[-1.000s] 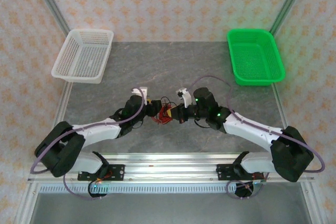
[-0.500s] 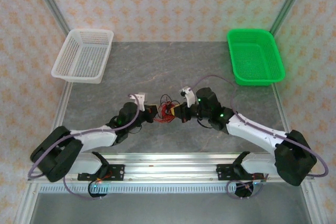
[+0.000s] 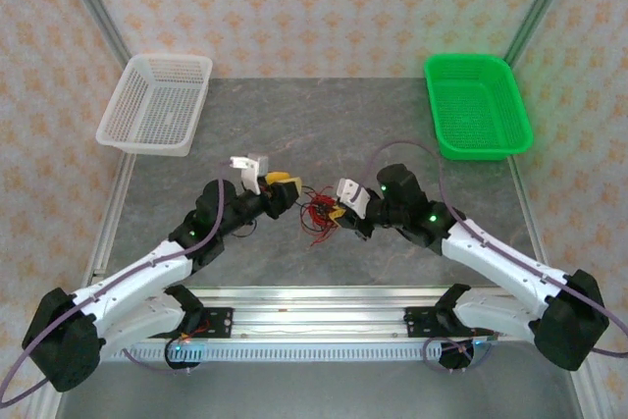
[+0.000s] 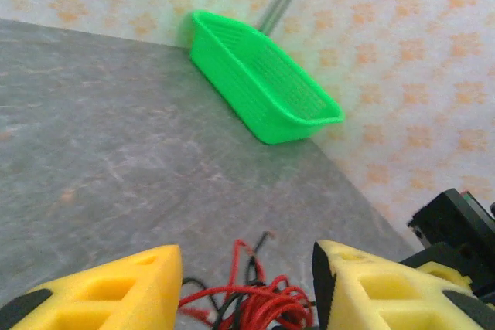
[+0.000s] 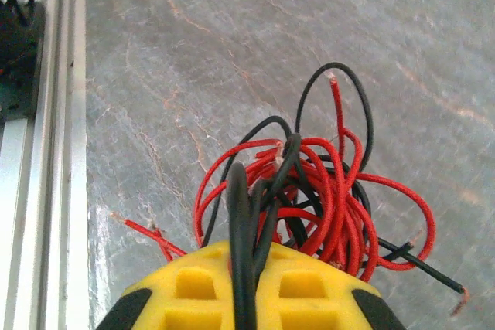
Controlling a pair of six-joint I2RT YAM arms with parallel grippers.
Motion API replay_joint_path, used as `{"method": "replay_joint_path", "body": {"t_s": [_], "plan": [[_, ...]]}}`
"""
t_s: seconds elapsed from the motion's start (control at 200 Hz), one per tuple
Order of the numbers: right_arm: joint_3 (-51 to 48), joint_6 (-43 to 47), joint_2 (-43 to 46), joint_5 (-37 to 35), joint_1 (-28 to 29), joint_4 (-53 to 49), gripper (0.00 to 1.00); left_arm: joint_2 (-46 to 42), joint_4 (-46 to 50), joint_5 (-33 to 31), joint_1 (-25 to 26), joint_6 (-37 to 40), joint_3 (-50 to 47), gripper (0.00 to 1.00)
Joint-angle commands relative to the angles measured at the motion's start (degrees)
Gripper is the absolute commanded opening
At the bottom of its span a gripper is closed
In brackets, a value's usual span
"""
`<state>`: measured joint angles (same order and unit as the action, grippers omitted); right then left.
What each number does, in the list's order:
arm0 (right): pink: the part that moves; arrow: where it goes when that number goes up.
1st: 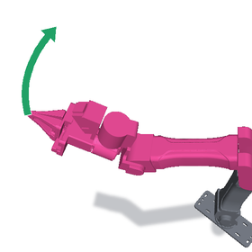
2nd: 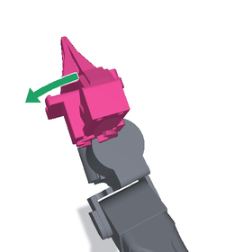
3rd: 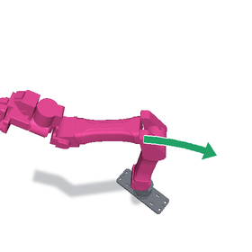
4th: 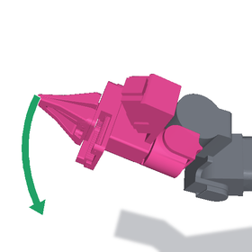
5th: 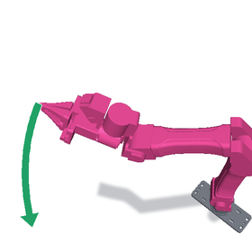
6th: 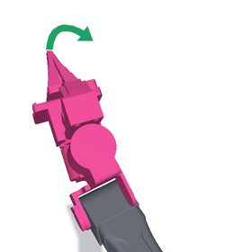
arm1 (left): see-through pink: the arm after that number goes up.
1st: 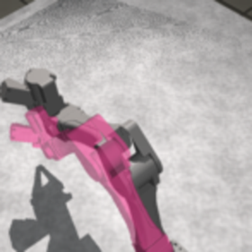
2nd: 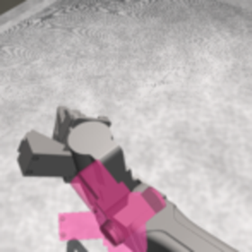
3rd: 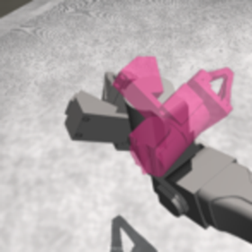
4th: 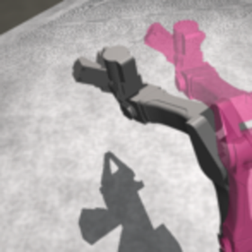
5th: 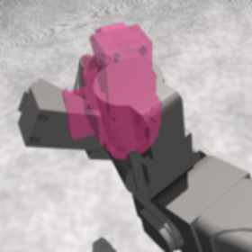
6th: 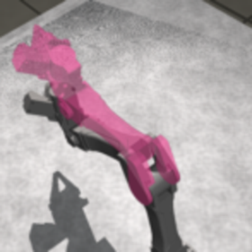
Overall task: Untangle the cables
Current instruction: Untie the cable.
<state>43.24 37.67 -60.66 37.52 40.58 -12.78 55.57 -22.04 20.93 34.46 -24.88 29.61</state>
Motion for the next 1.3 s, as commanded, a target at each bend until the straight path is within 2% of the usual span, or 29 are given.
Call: {"method": "replay_joint_path", "body": {"t_s": [0.0,0.18,0.31,0.46,1.001,1.296], "plan": [[5.5,13.2,-0.8,2.3,0.3,-5.9,0.00,2.7,4.1,7.5,-0.2,4.7,3.1,0.51],[8.3,17.0,-2.2,4.1,0.2,-7.8,0.00,7.0,4.6,9.7,-0.2,8.2,5.4,0.52],[9.6,18.7,-2.6,6.3,0.0,-8.4,0.00,9.9,2.7,13.2,-0.2,7.9,6.0,0.52],[9.5,18.7,-2.6,5.1,-0.7,-7.0,0.00,11.7,-0.5,18.5,-0.2,5.9,5.1,0.52],[-1.6,8.6,4.0,-4.9,-1.6,19.0,0.00,16.3,-18.1,24.5,-0.2,-5.8,-4.7,0.48],[-3.7,6.5,6.3,-5.3,-1.7,22.8,0.00,20.5,-23.0,25.1,-0.2,-8.2,-4.8,0.46]]}}
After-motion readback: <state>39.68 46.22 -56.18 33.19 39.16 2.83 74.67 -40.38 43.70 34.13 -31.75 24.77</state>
